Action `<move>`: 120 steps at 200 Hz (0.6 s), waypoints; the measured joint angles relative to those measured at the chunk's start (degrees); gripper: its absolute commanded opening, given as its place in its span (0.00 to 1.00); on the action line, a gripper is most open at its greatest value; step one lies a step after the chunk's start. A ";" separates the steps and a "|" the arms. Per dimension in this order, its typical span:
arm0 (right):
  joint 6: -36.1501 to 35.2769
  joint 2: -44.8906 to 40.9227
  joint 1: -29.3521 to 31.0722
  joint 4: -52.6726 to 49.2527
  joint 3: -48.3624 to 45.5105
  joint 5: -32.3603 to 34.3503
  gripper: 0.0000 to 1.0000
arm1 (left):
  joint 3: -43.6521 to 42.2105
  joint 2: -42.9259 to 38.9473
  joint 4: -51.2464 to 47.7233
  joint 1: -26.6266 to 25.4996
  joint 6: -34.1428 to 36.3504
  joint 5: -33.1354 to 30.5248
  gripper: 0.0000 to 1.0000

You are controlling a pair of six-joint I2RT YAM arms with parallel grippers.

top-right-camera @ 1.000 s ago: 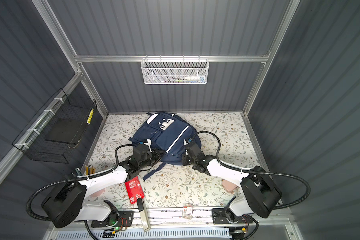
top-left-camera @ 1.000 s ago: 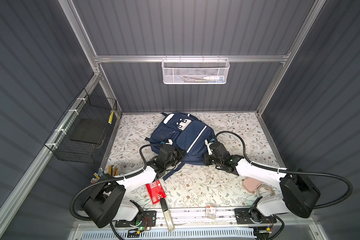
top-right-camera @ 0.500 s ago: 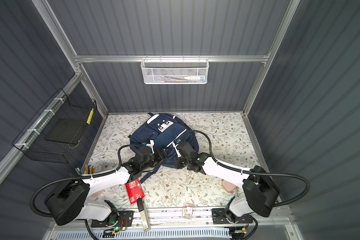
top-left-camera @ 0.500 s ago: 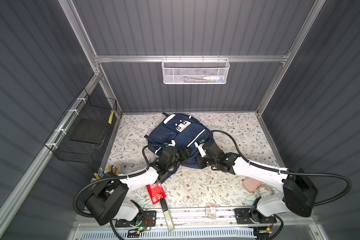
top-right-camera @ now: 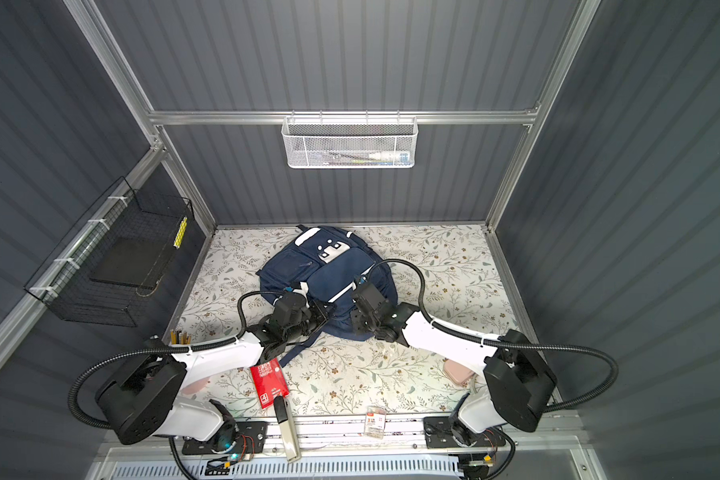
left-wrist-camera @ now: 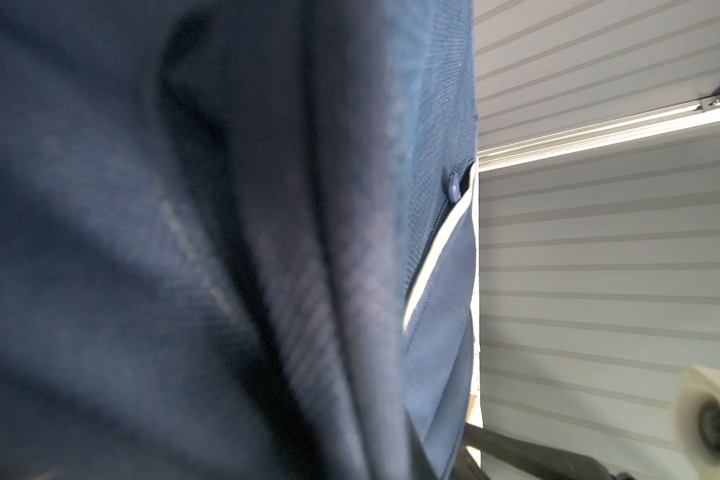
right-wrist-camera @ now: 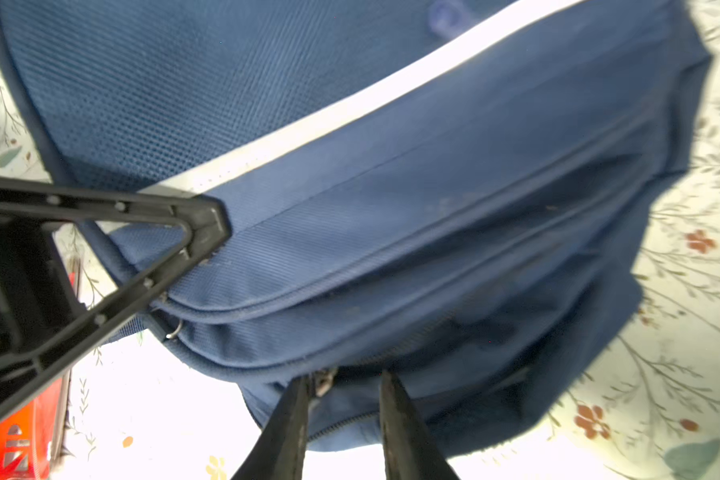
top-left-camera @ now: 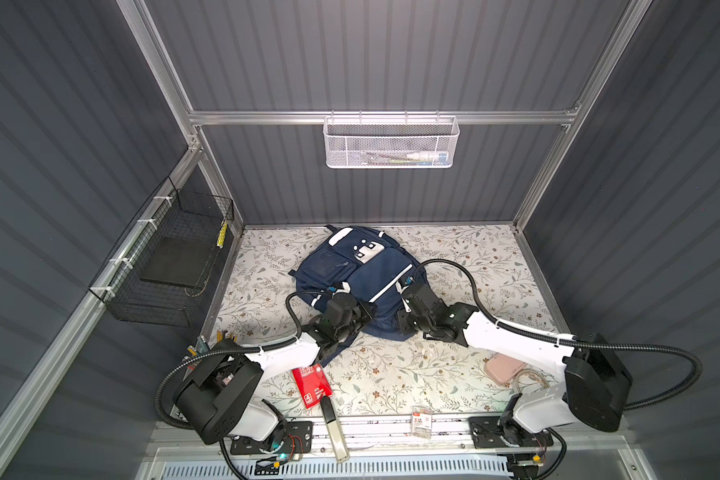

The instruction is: Pack the student bag

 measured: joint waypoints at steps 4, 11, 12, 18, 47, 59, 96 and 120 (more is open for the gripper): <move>0.13 -0.33 -0.07 0.33 -0.26 0.04 0.31 | 0.00 0.00 -0.04 0.00 -0.02 0.00 0.10; 0.33 -0.57 -0.07 0.90 -0.44 -0.09 0.31 | 0.00 0.00 -0.11 0.00 -0.15 0.07 0.10; 0.35 -0.57 -0.09 0.94 -0.46 -0.09 0.31 | 0.00 0.00 -0.11 0.00 -0.20 0.11 0.10; 0.52 -0.57 -0.11 1.55 -0.46 -0.31 0.32 | 0.00 0.00 -0.11 0.00 -0.24 0.17 0.10; 2.19 -0.22 0.98 4.63 -0.59 -1.88 0.40 | 0.33 0.00 -0.59 0.00 -0.39 0.37 0.10; 3.17 -0.02 1.86 5.68 -0.94 -2.14 0.44 | 0.52 0.00 -0.92 0.00 -0.42 0.37 0.10; 7.06 1.42 2.64 7.74 -2.51 -1.92 0.43 | 2.01 -0.26 -3.67 0.00 -0.39 0.35 0.13; 9.88 0.63 2.82 9.35 -4.72 -0.44 0.47 | 3.28 -0.87 -6.43 0.00 -0.31 0.26 0.15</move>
